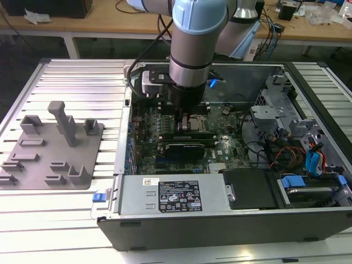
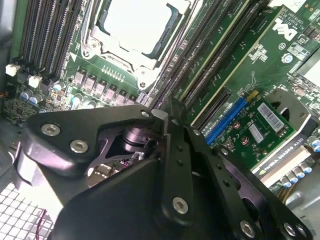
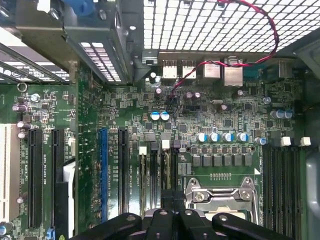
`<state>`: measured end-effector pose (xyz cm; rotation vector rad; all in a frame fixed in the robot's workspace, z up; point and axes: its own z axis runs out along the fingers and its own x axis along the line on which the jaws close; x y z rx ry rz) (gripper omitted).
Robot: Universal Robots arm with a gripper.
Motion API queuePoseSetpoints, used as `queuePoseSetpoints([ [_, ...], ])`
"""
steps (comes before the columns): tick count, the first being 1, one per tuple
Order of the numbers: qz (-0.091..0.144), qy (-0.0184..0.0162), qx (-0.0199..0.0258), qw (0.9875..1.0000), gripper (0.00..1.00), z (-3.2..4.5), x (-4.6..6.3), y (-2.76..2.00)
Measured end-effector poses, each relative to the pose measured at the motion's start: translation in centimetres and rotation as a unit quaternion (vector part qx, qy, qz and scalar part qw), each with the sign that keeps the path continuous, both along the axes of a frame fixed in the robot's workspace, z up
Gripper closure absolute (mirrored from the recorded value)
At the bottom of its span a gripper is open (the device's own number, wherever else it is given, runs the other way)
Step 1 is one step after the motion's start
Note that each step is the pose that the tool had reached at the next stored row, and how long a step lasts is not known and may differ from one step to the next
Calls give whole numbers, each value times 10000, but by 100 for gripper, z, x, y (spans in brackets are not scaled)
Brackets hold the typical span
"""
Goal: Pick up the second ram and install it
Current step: 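Press down the second ram until it locks into place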
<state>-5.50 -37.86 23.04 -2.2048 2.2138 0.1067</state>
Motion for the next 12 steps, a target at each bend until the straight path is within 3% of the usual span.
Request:
queuePoseSetpoints([
  [12, 0, -6, 10, 10000, 92, -8, 1, 3],
])
